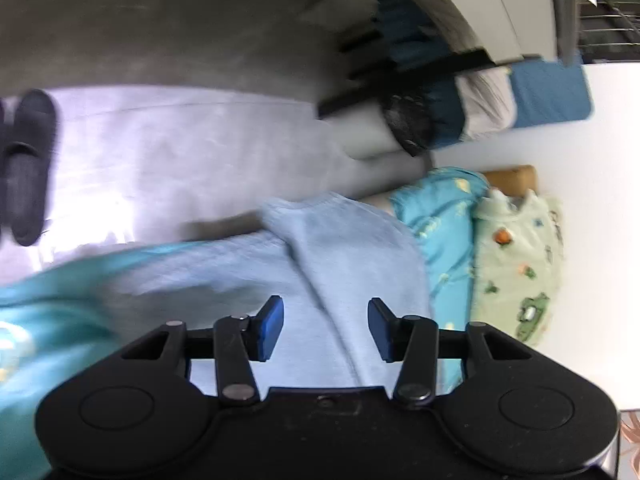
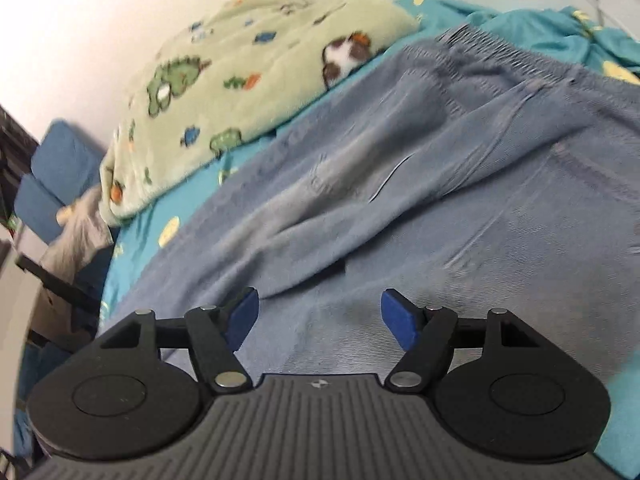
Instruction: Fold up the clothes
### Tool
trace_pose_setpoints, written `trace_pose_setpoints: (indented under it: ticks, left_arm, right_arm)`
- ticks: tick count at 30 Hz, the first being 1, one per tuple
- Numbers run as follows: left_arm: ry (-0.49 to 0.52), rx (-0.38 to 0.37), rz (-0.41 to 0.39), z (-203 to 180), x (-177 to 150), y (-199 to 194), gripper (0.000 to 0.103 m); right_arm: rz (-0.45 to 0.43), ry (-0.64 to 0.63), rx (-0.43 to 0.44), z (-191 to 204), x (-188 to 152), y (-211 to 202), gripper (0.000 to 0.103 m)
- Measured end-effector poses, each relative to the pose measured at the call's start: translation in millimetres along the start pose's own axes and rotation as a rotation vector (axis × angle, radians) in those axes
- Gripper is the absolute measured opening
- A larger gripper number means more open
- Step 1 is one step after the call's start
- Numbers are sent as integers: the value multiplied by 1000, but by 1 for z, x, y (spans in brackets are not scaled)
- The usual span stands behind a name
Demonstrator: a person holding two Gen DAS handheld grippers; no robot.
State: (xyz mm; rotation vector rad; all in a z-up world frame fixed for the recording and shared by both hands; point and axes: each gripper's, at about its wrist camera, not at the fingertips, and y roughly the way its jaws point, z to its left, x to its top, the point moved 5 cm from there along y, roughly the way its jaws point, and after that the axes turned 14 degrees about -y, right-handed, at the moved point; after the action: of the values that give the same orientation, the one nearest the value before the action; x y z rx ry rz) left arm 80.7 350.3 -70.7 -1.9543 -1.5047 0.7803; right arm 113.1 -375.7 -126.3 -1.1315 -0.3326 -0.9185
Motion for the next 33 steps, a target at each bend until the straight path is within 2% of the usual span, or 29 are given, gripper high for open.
trace_pose_setpoints:
  ticks: [3,5,6,9,13,15,17,20,23,25,27,28,33]
  left_arm:
    - [12,19,-36,15,6,-30,53]
    - [4,13,1,36,4,-32,53]
    - [-9,10,25,48,2,-31,53]
    - [-70,-5,106,86,-5,-18,53]
    - [-94,-21,170,103,-15,4,52]
    - [-106,-28,202,112,-20,15,52]
    - [-118,-36,233,120,-25,26,50]
    - [-121,-56,250,125,-29,39,43]
    - [-108,-84,233,120,-31,49,36]
    - [-98,-102,221,116,-32,55,27]
    - [-90,-124,208,114,-33,59,7]
    - [-86,-141,199,113,-33,56,4]
    - [-50,-207,134,99,-30,31,0]
  right_arm:
    - [-63,59,25,-15,12,-30,72]
    - [-109,77,9,-23,21,-48,72]
    - [-133,86,1,-28,25,-57,72]
    - [-190,221,-12,-54,24,-79,73]
    - [-176,413,-91,-98,8,-92,73]
    - [-186,468,-103,-116,6,-102,73]
    - [-214,504,-152,-132,2,-113,73]
    - [-229,571,-181,-146,-5,-117,73]
    - [-209,691,-132,-156,-16,-109,73]
    - [-189,749,-120,-164,-20,-104,73]
    - [-173,782,-130,-170,-22,-100,73]
    - [-174,795,-138,-173,-24,-100,73]
    - [-217,829,-219,-186,-26,-107,73]
